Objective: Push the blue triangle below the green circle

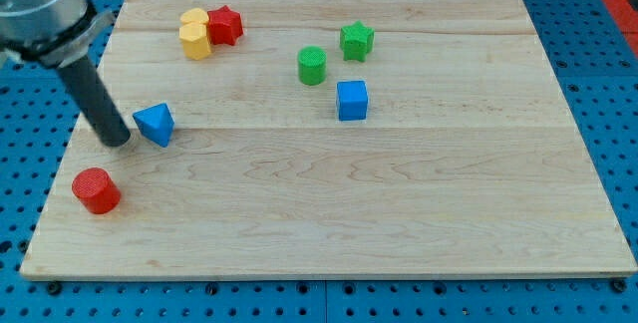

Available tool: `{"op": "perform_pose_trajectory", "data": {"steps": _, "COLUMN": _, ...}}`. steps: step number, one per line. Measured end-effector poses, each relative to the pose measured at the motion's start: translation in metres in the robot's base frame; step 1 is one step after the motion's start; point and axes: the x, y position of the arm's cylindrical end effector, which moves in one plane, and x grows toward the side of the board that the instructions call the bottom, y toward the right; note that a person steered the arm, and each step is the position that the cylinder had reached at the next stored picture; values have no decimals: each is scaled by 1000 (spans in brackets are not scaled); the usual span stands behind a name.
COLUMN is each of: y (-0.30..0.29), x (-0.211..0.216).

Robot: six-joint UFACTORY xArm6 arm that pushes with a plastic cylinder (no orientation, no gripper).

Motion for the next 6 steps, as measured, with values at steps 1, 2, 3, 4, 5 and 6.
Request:
{"op": "perform_pose_trajectory", "data": {"steps": 1, "y": 76, "x": -28}}
{"op": "perform_pose_trajectory", "data": {"steps": 2, "y": 123, "x": -27}}
{"op": "perform_pose_trajectory", "data": {"steps": 3, "y": 108, "x": -6}}
{"op": "perform_pose_trajectory", "data": {"steps": 4, "y": 168, "x": -31}}
{"op": "perform_pose_trajectory", "data": {"steps": 5, "y": 201, "x": -41}}
{"op": "perform_pose_trajectory", "data": {"steps": 6, "y": 161, "x": 65}}
